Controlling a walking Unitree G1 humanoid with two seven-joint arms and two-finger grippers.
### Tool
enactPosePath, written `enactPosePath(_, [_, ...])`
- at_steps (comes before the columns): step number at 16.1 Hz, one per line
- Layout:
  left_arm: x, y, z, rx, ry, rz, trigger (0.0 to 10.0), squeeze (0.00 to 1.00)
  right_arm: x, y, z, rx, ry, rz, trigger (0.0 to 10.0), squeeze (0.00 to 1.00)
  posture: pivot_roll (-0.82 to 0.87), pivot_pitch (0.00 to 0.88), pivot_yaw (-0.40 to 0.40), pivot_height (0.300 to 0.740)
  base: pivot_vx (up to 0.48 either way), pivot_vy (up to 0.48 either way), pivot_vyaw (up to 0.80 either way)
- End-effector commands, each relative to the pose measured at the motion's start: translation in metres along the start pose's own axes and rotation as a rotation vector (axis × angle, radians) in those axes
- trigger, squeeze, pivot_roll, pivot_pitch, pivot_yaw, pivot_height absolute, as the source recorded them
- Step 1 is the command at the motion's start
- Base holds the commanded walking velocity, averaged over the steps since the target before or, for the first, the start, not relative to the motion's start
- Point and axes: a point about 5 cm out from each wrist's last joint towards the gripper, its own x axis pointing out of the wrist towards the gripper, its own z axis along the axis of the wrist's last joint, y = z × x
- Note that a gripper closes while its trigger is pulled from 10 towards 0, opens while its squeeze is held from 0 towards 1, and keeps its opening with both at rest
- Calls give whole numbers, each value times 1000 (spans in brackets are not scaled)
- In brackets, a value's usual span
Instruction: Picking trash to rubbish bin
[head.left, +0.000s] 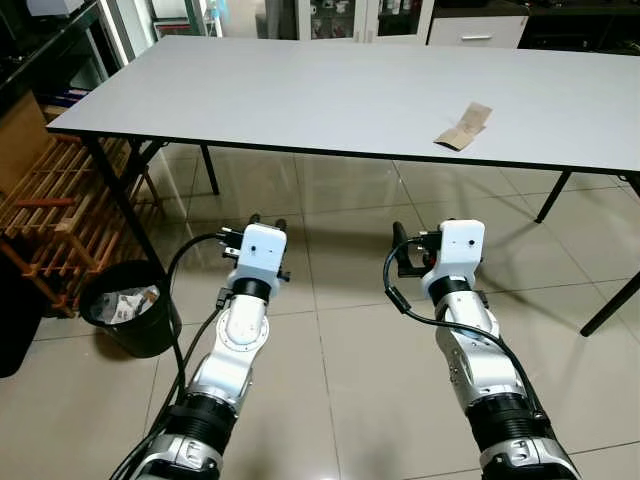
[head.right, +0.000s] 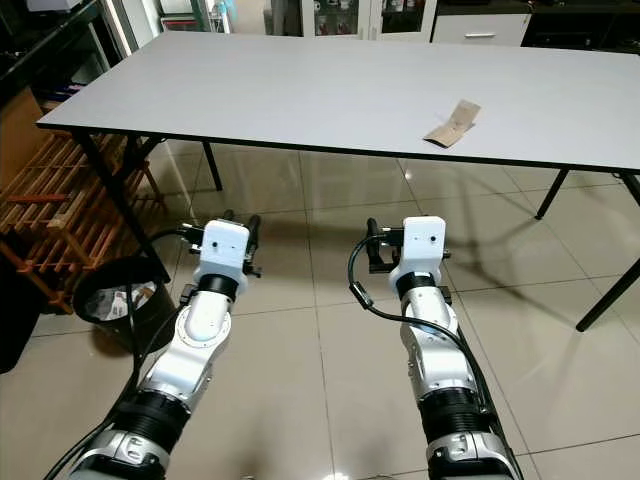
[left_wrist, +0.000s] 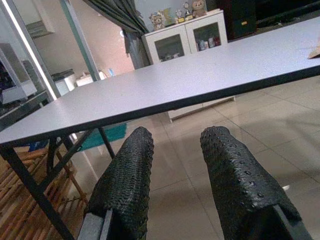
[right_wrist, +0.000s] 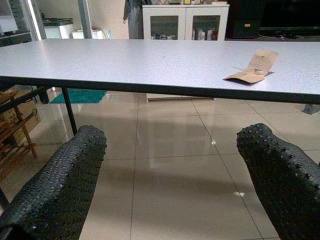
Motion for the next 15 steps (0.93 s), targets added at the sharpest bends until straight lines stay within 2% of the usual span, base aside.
enactPosePath(1, [0,-1,-1,6,12,2,10000,0,0,-2,1,5,-9,-3,10000,0,-81,70,38,740,0,-480,0])
enactPosePath(4, [0,-1,-2,8,14,7,10000,0,0,-2,1,5,-7,1,10000,0,-77,70,35,740,0,-400,0])
enactPosePath(12, [0,-1,-2,6,16,14,10000,0,-1,0,0,3,-1,13,10000,0,-80,63,35,740,0,0,0])
enactPosePath(15, [0,-1,-2,19,17,15,10000,0,-1,1,-1,1,0,20,10000,0,-82,58,35,740,0,-411,0])
